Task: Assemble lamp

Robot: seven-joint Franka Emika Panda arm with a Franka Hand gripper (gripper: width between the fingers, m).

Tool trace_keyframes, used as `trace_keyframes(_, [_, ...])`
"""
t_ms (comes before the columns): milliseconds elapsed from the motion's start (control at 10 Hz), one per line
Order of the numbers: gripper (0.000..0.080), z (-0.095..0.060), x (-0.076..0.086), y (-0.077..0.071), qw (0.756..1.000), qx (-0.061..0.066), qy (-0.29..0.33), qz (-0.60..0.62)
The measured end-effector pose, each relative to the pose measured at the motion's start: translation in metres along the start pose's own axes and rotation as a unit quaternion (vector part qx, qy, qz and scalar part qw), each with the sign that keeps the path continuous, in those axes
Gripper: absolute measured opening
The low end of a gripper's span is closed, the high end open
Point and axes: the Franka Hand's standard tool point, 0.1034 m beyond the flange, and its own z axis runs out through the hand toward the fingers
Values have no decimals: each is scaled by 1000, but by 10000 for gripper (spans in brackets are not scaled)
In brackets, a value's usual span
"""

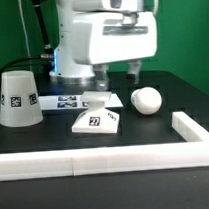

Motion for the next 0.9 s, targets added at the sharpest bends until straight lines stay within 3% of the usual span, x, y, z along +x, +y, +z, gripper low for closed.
trace_keyframes(200, [699,0,-26,0,1000,0,-5,16])
trace_keyframes(600, [699,1,-21,-3,992,3,-2,123])
trace_keyframes(800, [699,3,-25,-4,970,7,-10,244])
trace_keyframes(900, [699,4,-35,2,957,14,-13,290])
